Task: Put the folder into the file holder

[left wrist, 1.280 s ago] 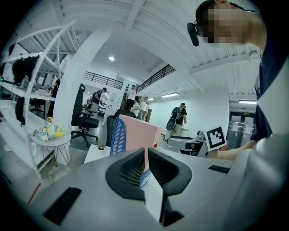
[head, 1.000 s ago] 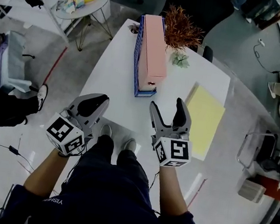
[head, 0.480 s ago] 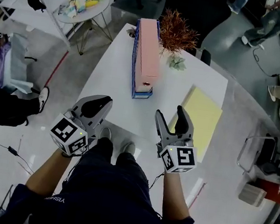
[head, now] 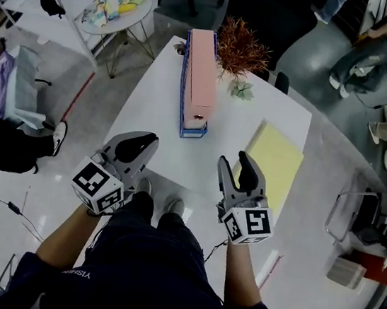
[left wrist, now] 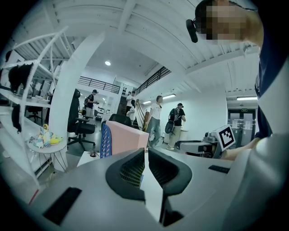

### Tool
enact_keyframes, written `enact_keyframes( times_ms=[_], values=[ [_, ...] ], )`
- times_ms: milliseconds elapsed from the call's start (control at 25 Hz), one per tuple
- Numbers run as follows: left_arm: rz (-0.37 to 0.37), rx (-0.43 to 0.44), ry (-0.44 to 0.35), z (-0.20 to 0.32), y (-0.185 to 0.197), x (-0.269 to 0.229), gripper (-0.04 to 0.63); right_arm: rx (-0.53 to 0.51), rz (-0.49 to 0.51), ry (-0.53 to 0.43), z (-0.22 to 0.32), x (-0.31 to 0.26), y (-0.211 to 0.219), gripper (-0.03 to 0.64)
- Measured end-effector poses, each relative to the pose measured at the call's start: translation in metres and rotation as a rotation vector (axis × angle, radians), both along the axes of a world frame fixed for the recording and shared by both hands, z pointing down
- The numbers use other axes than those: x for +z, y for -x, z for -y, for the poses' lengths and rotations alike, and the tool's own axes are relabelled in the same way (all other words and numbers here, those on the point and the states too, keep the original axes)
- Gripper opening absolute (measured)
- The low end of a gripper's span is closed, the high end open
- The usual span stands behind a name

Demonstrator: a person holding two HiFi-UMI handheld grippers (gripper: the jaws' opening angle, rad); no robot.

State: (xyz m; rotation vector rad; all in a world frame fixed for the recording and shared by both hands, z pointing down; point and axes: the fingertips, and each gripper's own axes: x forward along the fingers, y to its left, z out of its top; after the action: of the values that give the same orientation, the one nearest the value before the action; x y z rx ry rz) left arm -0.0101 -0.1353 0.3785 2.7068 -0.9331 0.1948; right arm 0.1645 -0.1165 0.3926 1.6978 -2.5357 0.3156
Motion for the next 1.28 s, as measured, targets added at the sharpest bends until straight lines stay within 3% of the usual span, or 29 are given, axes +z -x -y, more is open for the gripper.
enact_keyframes(
  times_ms=[360, 1280],
  values=[
    [-0.006, -0.004, -0.016, -0.001, -0.005, -0.008, 0.049, -0.026, 0.006, -0.022, -0.004, -0.014, -0.002, 0.141],
    [-0.01, -0.001, -0.042, 0.006, -0.011, -0.02, 0.049, -0.082, -0.003, -0.03, 0.0, -0.024, 0.008, 0.067]
  ],
)
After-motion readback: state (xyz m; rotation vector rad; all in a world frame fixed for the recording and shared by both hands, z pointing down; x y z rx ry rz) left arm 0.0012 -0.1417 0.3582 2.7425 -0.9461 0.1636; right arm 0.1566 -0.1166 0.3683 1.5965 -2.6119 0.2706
